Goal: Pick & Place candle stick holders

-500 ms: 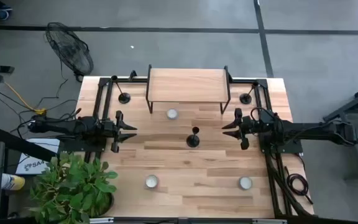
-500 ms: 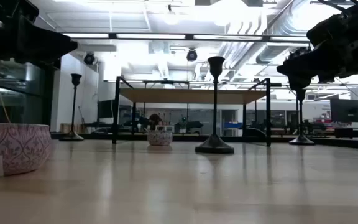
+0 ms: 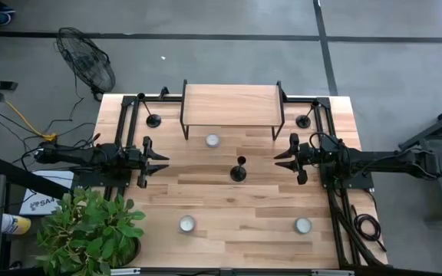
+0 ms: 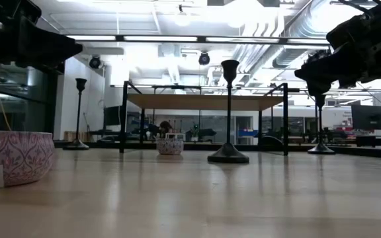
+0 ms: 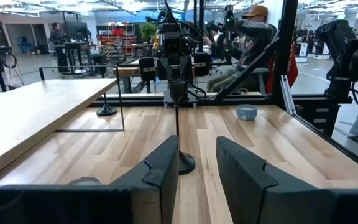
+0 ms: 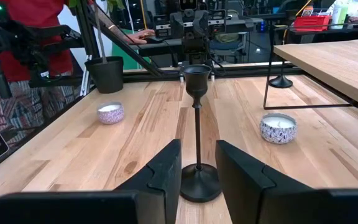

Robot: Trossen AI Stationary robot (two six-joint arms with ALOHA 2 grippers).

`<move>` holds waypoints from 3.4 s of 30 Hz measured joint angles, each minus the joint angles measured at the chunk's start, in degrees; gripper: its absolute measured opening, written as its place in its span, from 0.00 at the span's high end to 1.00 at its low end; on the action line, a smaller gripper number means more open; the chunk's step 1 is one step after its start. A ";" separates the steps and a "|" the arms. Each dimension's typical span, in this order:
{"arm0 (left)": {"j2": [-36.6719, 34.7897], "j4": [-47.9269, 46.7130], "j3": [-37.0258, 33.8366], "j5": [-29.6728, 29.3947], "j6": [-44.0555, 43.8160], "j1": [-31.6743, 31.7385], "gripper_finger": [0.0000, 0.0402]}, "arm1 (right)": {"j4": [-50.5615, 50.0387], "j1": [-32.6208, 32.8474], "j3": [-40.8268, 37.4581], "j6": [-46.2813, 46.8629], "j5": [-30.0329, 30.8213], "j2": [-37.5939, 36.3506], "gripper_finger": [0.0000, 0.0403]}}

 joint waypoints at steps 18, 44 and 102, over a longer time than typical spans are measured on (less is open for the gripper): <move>0.02 -0.02 0.00 -0.02 0.00 0.02 0.74 | 0.01 0.00 -0.02 0.00 0.01 -0.01 0.76; 0.02 0.04 0.00 0.00 0.00 0.02 0.74 | 0.01 0.00 -0.01 0.00 0.01 0.00 0.76; 24.31 3.41 23.16 -52.84 -10.50 0.00 0.39 | 0.00 0.00 -0.01 0.00 0.00 0.00 0.76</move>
